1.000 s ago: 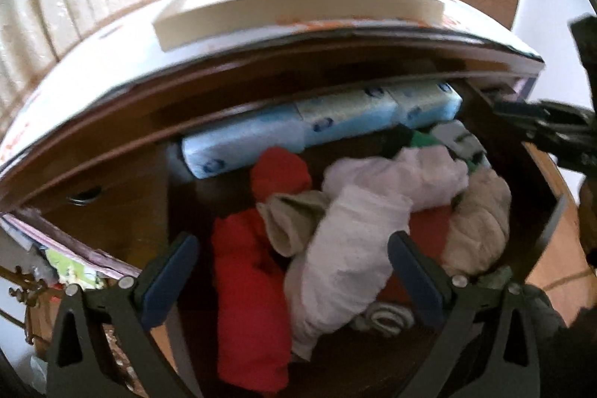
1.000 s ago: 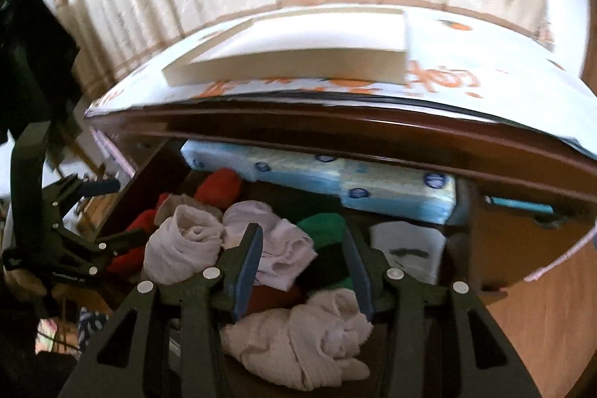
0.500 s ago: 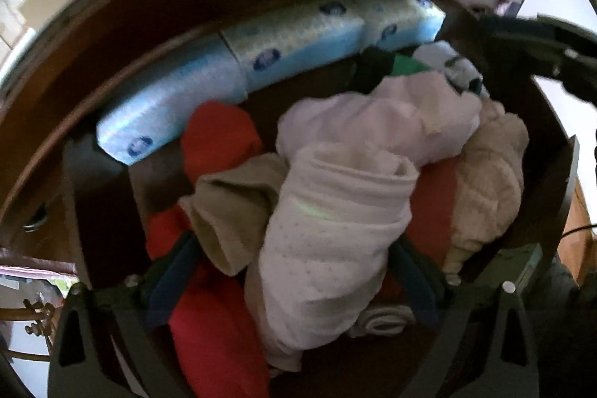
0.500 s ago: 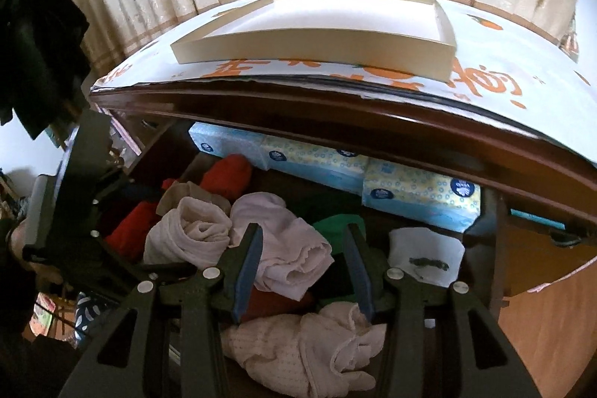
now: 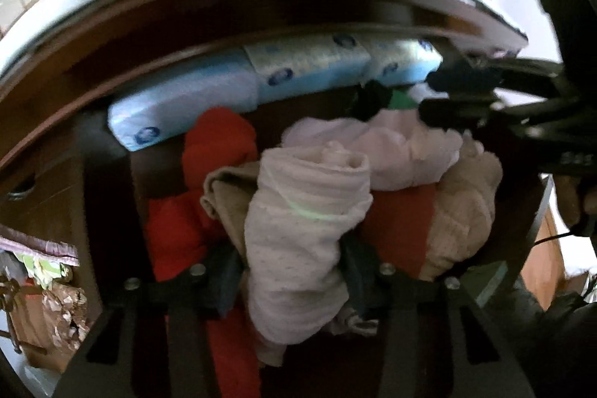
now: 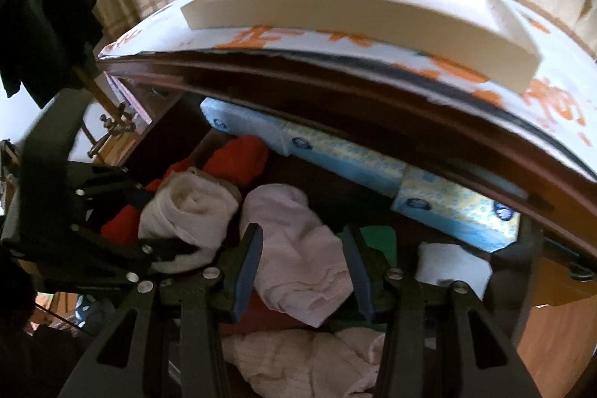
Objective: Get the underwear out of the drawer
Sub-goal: 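Grasp pink underwear with the right tool while the left tool grasps beige underwear, then lift both held underwear out of the drawer toward the beige tray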
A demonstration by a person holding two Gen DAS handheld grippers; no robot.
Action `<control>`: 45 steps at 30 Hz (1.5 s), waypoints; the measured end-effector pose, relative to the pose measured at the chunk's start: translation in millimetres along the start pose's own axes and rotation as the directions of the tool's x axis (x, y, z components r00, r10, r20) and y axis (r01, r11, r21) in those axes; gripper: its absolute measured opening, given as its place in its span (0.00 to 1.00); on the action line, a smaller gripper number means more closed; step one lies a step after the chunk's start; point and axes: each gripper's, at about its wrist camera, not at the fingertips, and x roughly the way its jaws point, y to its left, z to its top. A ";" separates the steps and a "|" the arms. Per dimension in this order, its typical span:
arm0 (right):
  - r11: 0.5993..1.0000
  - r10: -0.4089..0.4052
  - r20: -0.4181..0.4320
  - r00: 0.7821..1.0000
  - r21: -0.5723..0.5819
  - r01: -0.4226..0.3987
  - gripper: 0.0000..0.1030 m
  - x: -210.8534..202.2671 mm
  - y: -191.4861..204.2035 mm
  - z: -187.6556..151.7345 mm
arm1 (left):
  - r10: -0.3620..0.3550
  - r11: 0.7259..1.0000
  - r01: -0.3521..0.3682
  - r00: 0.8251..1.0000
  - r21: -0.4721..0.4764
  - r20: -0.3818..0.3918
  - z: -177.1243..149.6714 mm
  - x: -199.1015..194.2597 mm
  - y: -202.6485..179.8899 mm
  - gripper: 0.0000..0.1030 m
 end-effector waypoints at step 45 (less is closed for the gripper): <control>0.992 0.118 0.165 0.979 0.025 -0.124 0.24 -81.9 9.9 36.5 | 0.027 1.000 -0.027 0.956 -0.002 0.291 32.5 -122.7 19.7 0.45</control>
